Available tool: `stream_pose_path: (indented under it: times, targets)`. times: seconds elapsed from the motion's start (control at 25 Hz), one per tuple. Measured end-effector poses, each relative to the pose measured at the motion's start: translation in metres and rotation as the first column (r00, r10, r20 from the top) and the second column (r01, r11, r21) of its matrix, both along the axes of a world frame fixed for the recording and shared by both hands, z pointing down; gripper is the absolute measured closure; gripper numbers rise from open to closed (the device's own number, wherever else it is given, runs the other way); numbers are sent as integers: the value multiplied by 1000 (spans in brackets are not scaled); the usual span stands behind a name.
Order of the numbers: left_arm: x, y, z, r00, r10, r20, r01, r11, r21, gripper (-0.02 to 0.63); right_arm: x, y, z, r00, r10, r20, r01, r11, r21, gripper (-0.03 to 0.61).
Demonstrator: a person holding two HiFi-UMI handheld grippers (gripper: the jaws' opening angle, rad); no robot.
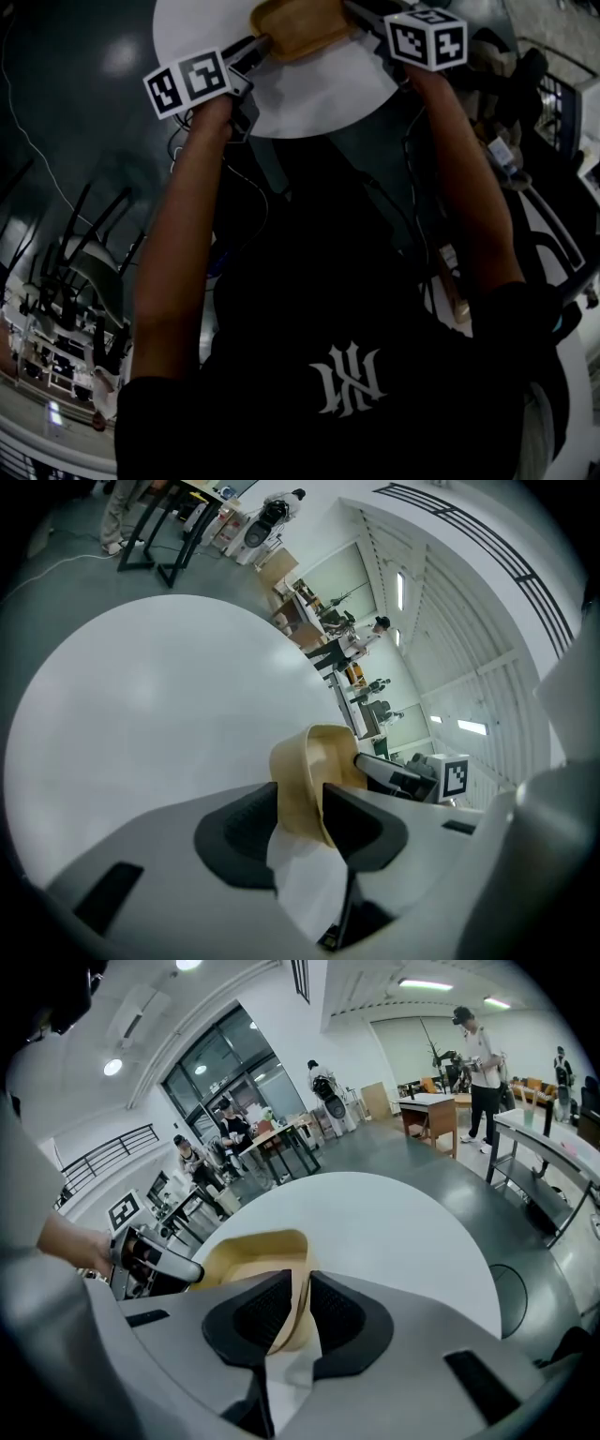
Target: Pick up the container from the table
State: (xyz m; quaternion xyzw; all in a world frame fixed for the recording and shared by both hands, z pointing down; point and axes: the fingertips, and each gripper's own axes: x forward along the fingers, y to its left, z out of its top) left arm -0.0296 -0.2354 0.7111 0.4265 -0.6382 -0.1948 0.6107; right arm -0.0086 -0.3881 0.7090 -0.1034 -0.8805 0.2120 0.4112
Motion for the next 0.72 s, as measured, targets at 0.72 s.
stream_pose_path:
  times: [0.72]
  targets:
    - [7,8,-11,999,17,-45,-17,1000,-4,561,1,12,-14,1000,16,-5,-16,1000,-21,523]
